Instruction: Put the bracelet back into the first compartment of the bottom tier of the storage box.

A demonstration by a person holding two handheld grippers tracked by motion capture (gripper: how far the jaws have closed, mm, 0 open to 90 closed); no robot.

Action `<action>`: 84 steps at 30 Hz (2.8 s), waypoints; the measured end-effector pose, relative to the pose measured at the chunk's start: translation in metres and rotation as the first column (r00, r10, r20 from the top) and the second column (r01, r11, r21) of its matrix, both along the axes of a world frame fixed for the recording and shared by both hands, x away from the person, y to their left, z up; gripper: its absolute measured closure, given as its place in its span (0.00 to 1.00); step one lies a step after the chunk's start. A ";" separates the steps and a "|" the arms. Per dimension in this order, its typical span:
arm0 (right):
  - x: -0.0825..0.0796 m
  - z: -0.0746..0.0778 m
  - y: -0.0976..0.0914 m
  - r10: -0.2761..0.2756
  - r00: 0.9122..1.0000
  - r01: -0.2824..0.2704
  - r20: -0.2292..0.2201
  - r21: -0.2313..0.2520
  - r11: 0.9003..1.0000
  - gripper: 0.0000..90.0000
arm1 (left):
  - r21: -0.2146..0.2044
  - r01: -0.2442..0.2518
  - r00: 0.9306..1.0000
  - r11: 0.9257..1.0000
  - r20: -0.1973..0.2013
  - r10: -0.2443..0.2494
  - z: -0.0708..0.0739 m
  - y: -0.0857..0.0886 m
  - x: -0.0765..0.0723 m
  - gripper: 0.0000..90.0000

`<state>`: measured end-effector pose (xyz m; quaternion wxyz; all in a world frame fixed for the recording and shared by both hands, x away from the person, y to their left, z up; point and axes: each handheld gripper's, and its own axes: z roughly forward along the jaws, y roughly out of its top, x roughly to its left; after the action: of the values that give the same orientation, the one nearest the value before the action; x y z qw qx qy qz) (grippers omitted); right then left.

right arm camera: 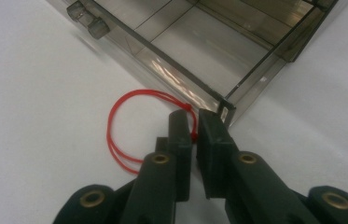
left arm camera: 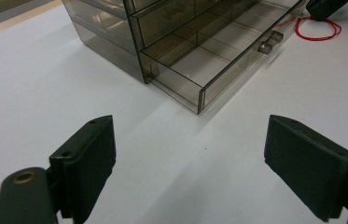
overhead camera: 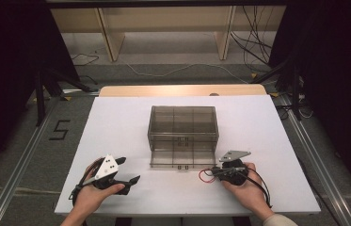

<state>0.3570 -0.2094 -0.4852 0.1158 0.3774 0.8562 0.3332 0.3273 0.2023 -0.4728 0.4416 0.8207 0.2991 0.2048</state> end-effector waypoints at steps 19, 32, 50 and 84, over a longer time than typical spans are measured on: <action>0.001 0.000 0.000 -0.006 1.000 0.006 -0.010 0.017 1.000 1.00 | 0.002 0.000 1.000 1.000 0.000 0.000 0.000 0.000 0.000 0.18; 0.000 0.004 -0.002 -0.007 1.000 0.007 -0.002 0.035 0.999 1.00 | 0.001 -0.002 1.000 1.000 0.003 0.002 0.000 0.000 0.000 0.18; -0.003 0.014 -0.001 0.003 0.999 -0.006 0.044 0.067 0.998 1.00 | 0.000 -0.005 1.000 1.000 0.004 0.005 0.000 0.001 0.000 0.18; 0.000 0.033 0.008 0.020 0.994 -0.031 0.107 0.105 0.994 1.00 | 0.004 -0.001 1.000 1.000 0.001 0.001 -0.001 0.000 0.000 0.18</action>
<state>0.3572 -0.2013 -0.4523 0.1363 0.3537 0.8348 0.3992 0.3276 0.2020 -0.4740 0.4400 0.8213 0.2992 0.2059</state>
